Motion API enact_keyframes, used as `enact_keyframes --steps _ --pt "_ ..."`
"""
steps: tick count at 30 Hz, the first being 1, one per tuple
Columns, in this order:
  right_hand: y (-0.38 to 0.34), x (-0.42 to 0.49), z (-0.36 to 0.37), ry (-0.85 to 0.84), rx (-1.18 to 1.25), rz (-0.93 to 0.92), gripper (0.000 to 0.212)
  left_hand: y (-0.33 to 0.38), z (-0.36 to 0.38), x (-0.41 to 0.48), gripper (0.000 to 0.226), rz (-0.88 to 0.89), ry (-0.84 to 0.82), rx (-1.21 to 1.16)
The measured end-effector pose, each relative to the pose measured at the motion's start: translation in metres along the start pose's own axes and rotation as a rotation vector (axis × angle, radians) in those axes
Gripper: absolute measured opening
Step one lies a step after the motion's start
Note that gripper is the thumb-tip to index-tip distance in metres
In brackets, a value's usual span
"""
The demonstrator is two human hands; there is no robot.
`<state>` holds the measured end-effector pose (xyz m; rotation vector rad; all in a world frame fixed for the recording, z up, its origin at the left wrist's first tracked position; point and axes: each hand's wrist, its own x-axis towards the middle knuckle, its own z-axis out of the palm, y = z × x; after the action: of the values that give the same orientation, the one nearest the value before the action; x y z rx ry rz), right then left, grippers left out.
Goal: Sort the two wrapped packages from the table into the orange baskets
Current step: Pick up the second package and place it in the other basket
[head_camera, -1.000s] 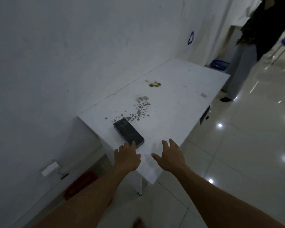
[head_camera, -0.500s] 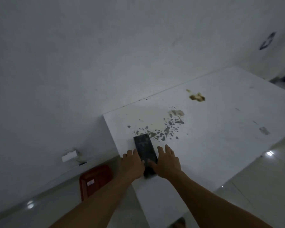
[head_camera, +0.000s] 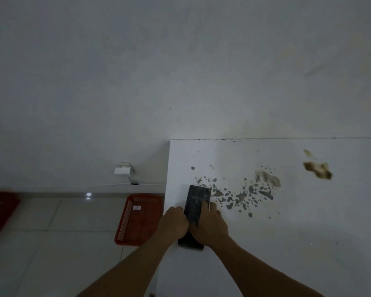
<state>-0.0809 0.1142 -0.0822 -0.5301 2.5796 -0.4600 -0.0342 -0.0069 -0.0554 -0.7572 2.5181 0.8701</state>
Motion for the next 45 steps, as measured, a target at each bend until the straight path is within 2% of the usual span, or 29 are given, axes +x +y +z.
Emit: enact_keyframes --steps 6,15,20,25,29,30,33,36,39,42,45 --pt "0.007 0.001 0.006 0.013 -0.003 -0.055 0.100 0.009 0.009 -0.003 0.019 -0.027 0.043 -0.086" --pt "0.016 0.008 -0.004 -0.008 0.192 0.003 0.107 0.028 0.006 -0.002 0.032 -0.010 0.131 -0.176" --pt "0.027 0.014 -0.021 0.037 0.429 0.018 0.093 0.034 -0.002 0.002 0.037 -0.044 0.164 -0.286" --pt "0.036 0.017 -0.031 0.034 0.520 0.019 0.079 0.046 -0.008 0.006 0.032 -0.055 0.112 -0.353" --pt "0.037 0.014 -0.033 0.041 0.547 -0.006 0.075 0.052 -0.008 0.010 0.052 -0.084 0.071 -0.358" --pt "0.036 0.014 -0.034 0.033 0.545 -0.025 0.075 0.054 -0.008 0.011 0.051 -0.093 0.064 -0.353" --pt "0.035 0.012 -0.036 -0.032 0.555 -0.081 0.085 0.056 -0.009 0.016 0.018 -0.131 0.116 -0.325" --pt "0.036 0.010 -0.041 -0.079 0.552 -0.147 0.098 0.061 -0.014 0.017 0.026 -0.160 0.175 -0.305" --pt "0.037 0.005 -0.046 -0.085 0.511 -0.190 0.110 0.066 -0.018 0.018 0.051 -0.167 0.211 -0.270" --pt "0.038 0.005 -0.046 -0.027 0.564 -0.211 0.090 0.069 -0.017 0.019 0.058 -0.125 0.210 -0.305" --pt "0.039 0.006 -0.053 -0.002 0.819 -0.143 0.059 0.070 -0.016 0.021 0.060 -0.103 0.164 -0.453"
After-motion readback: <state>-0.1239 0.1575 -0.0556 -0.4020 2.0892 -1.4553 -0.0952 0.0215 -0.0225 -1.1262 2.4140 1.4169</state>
